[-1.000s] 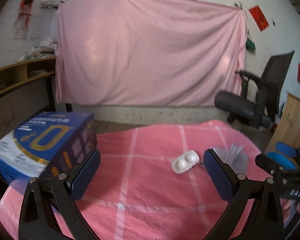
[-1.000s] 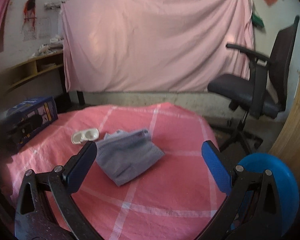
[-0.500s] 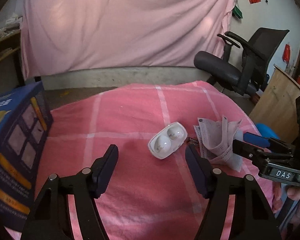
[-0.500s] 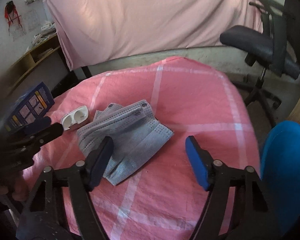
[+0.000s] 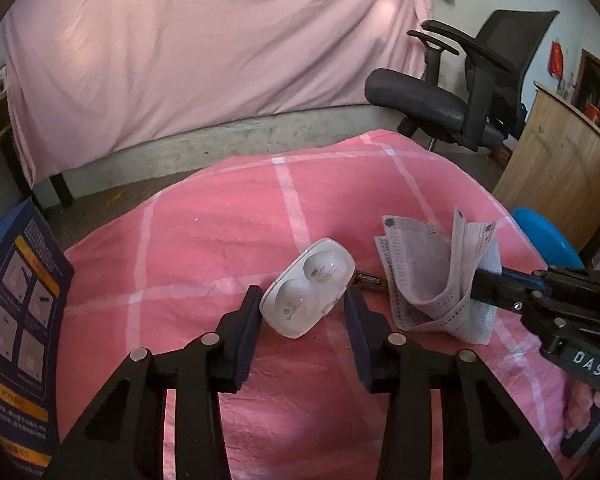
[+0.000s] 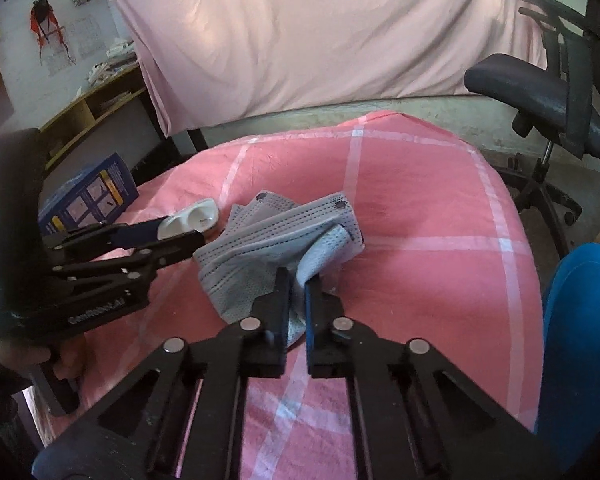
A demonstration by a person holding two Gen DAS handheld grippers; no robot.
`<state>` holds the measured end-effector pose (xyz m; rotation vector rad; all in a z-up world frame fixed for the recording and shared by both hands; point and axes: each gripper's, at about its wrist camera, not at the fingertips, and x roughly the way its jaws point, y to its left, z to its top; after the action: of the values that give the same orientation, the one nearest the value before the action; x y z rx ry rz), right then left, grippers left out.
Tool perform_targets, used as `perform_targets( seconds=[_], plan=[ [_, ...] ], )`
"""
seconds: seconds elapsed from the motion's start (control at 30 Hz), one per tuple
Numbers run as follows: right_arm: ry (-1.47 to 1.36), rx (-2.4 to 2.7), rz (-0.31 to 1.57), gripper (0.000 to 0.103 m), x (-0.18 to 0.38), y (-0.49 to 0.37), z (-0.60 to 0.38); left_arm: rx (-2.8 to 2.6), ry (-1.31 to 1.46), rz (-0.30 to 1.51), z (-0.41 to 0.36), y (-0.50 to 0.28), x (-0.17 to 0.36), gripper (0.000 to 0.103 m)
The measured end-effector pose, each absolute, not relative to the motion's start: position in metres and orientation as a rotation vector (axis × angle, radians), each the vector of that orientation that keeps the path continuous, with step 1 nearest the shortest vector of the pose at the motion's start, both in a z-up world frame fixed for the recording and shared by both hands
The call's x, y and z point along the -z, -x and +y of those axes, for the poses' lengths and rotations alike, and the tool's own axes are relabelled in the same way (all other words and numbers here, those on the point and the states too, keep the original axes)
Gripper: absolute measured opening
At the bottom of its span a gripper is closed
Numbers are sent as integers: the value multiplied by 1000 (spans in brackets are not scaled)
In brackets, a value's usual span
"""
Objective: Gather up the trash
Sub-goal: 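Grasp the white earbud case with the left gripper while the right grasps the grey face mask, then carry the earbud case and mask over the blue basin and open both grippers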
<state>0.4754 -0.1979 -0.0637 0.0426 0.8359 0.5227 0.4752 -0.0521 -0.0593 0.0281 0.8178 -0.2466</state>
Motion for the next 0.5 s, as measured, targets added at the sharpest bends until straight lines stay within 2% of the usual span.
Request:
perform_targets(
  seconds=[0.37, 0.4, 0.5],
  plan=[
    [-32, -499, 666, 27, 41, -447, -208, 197, -1, 730, -54, -450, 54, 35],
    [-31, -495, 640, 27, 38, -443, -210, 192, 9, 725, -53, -447, 53, 26],
    [-23, -484, 558, 27, 28, -431, -218, 175, 42, 699, -52, -436, 48, 26]
  ],
)
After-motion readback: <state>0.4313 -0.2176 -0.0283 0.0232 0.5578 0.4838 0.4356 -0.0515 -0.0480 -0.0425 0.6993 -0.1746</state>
